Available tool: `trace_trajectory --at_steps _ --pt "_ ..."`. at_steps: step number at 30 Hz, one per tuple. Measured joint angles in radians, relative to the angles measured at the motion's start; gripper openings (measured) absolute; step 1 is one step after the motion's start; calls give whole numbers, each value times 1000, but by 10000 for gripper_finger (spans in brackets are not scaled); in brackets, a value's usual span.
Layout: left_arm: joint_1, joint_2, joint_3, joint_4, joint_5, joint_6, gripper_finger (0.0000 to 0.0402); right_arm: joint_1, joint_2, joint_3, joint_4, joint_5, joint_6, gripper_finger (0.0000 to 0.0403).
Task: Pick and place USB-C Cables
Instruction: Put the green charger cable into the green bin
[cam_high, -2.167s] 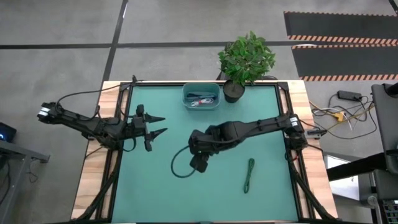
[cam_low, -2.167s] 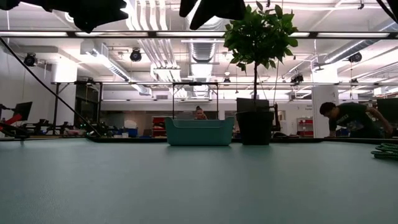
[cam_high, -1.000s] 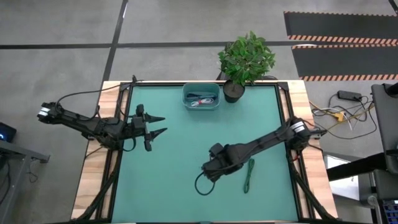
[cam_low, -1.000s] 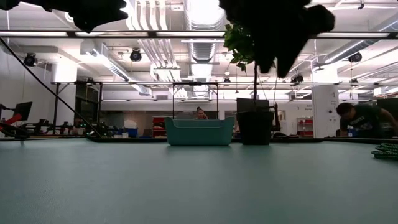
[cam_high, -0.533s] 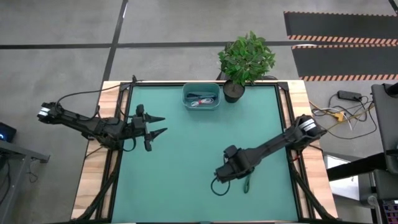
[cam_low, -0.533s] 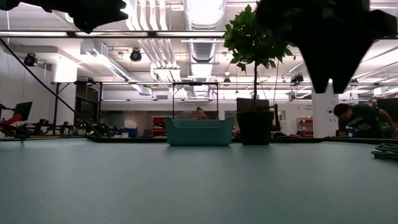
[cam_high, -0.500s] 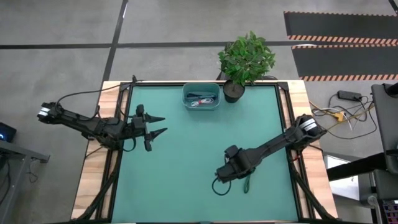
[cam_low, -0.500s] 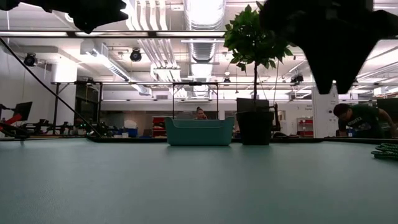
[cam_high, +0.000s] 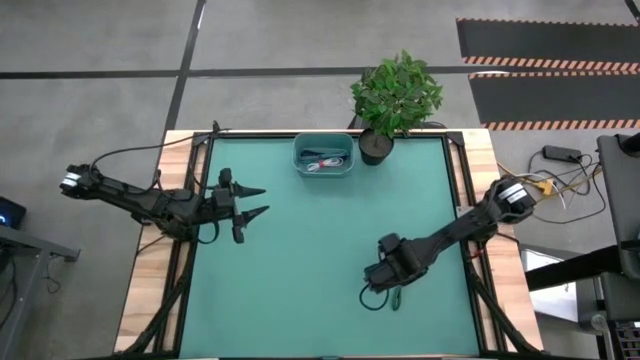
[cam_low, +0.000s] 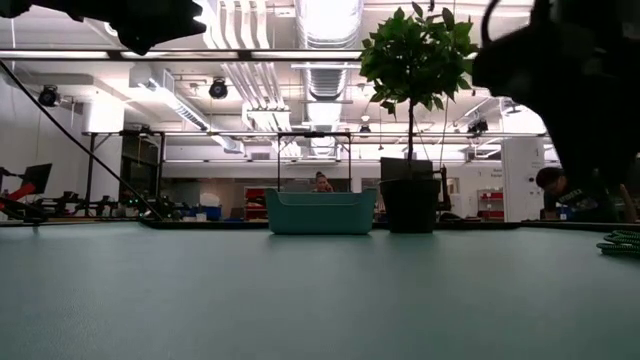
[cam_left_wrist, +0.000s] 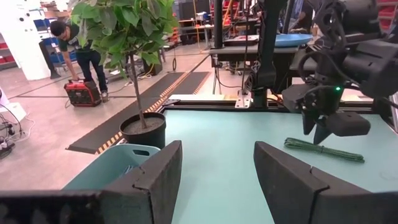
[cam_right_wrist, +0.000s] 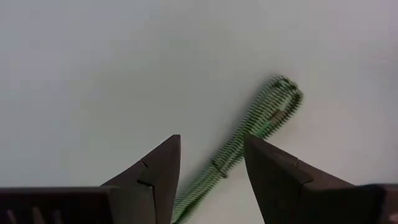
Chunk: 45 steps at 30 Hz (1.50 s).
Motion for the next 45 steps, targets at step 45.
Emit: trace_trajectory --at_steps 45 --pt "0 1 -5 0 0 0 185 79 -138 -340 327 -17 220 167"
